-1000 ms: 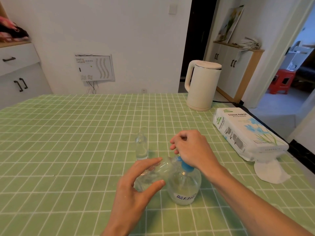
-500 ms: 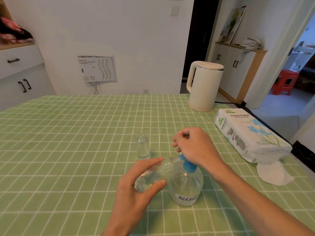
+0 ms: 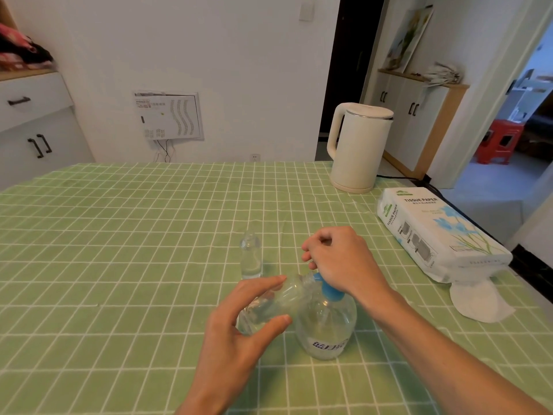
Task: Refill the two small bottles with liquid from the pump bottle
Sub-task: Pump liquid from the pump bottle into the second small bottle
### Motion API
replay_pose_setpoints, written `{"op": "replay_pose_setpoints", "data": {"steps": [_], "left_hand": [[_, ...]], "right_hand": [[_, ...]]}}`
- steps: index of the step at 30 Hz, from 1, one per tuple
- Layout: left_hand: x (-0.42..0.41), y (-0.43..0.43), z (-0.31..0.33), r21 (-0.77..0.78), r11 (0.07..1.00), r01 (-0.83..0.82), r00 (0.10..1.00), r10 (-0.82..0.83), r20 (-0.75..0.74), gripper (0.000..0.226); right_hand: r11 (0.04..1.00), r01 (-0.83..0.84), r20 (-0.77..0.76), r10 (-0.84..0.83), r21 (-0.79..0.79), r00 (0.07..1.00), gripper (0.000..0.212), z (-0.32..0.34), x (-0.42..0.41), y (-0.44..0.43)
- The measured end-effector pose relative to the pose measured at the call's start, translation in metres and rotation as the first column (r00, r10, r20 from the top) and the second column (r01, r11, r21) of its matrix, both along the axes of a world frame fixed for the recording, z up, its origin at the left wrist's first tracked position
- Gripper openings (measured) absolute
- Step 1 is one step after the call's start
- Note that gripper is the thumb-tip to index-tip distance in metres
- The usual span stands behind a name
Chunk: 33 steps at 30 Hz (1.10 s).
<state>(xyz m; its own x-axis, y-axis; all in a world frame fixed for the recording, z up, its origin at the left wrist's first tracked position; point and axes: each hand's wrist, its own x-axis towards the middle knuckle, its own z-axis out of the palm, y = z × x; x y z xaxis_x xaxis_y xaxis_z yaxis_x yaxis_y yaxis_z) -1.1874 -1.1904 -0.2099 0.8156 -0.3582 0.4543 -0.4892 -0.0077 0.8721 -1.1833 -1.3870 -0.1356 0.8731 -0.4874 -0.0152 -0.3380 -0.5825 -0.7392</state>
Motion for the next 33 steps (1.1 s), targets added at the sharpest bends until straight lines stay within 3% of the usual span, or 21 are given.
{"op": "replay_pose_setpoints", "data": {"steps": [7, 25, 33], "left_hand": [[-0.001, 0.0, 0.001, -0.004, 1.0, 0.01, 1.0, -0.01, -0.011, 0.05], [0.0, -0.001, -0.002, 0.007, 1.0, -0.006, 1.0, 0.006, -0.012, 0.052], [0.0, -0.001, 0.001, 0.031, 0.999, -0.013, 1.0, 0.014, -0.008, 0.055]], "right_hand": [[0.998, 0.001, 0.009, -0.001, -0.064, 1.0, 0.029, 0.013, 0.0, 0.001], [1.0, 0.01, 0.027, -0.01, 0.017, 1.0, 0.033, -0.002, 0.001, 0.0], [0.997, 0.006, 0.013, -0.005, -0.076, 1.0, 0.029, 0.012, 0.001, 0.0]]}}
